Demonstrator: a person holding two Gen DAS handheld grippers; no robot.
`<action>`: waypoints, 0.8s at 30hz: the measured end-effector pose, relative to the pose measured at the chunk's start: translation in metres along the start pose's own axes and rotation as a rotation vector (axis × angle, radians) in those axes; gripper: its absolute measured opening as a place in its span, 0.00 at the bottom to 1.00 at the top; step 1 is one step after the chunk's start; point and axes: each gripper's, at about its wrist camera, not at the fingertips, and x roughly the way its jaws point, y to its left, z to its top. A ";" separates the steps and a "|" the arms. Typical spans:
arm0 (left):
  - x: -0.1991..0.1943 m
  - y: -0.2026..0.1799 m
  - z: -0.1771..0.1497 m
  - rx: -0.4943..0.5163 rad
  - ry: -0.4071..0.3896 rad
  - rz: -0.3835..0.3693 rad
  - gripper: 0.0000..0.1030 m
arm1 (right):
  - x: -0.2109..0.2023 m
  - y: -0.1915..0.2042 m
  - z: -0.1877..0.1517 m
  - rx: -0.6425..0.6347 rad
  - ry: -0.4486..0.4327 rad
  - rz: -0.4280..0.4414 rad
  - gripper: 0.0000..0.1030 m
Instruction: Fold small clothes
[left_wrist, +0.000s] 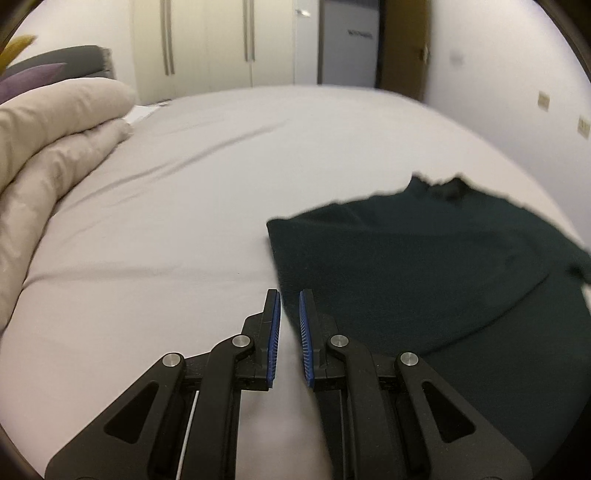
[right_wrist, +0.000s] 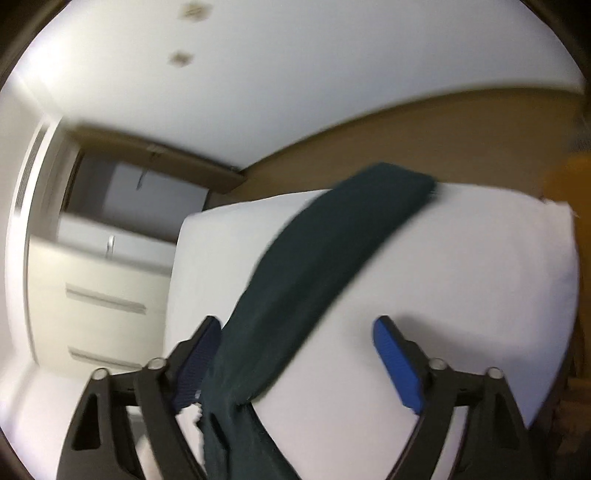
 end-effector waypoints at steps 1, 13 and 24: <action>-0.014 -0.004 -0.001 -0.007 -0.008 -0.016 0.10 | 0.003 -0.009 0.003 0.044 0.018 0.009 0.76; -0.079 -0.080 -0.042 -0.030 0.062 -0.190 0.10 | 0.046 -0.023 0.042 0.200 0.067 0.134 0.54; -0.087 -0.133 -0.045 0.016 0.082 -0.253 0.10 | 0.039 -0.049 0.051 0.351 -0.088 0.252 0.44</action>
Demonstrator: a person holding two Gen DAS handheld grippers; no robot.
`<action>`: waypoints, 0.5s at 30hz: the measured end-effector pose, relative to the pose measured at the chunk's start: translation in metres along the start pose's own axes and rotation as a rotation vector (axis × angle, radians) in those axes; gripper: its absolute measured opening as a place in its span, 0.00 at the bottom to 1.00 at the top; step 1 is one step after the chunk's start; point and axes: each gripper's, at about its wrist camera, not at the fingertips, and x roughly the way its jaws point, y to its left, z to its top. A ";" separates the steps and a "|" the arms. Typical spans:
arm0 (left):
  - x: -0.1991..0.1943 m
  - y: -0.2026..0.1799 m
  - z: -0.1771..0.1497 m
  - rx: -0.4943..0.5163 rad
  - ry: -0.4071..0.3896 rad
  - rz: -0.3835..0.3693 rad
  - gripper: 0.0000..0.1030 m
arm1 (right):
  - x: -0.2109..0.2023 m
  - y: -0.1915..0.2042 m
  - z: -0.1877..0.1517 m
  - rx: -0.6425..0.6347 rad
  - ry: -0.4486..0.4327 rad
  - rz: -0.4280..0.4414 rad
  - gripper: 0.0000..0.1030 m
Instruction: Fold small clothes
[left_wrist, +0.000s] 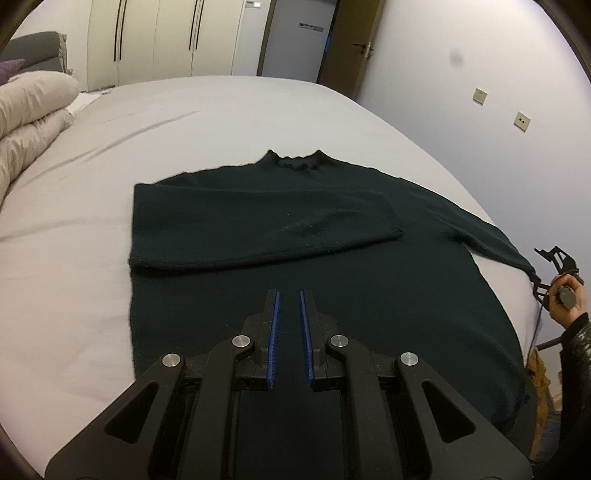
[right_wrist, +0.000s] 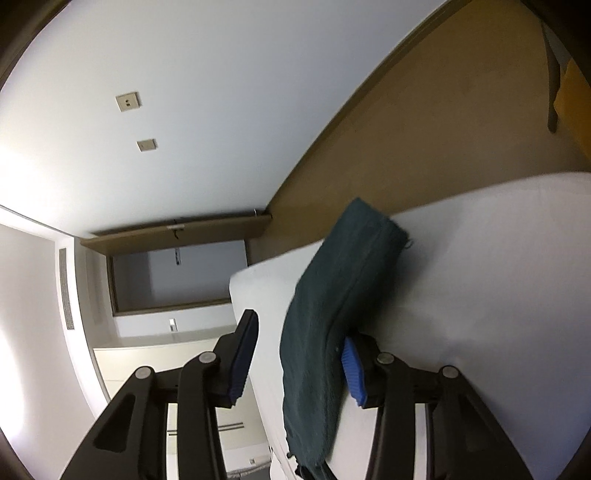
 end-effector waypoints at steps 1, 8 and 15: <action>0.002 -0.001 -0.001 -0.006 0.008 -0.006 0.10 | 0.002 0.000 0.000 -0.004 -0.004 0.006 0.44; 0.017 -0.003 -0.007 -0.010 0.050 -0.032 0.10 | 0.012 -0.002 0.011 -0.052 -0.008 -0.054 0.30; 0.033 -0.001 -0.013 -0.045 0.080 -0.079 0.10 | 0.019 0.001 0.019 -0.120 -0.008 -0.120 0.09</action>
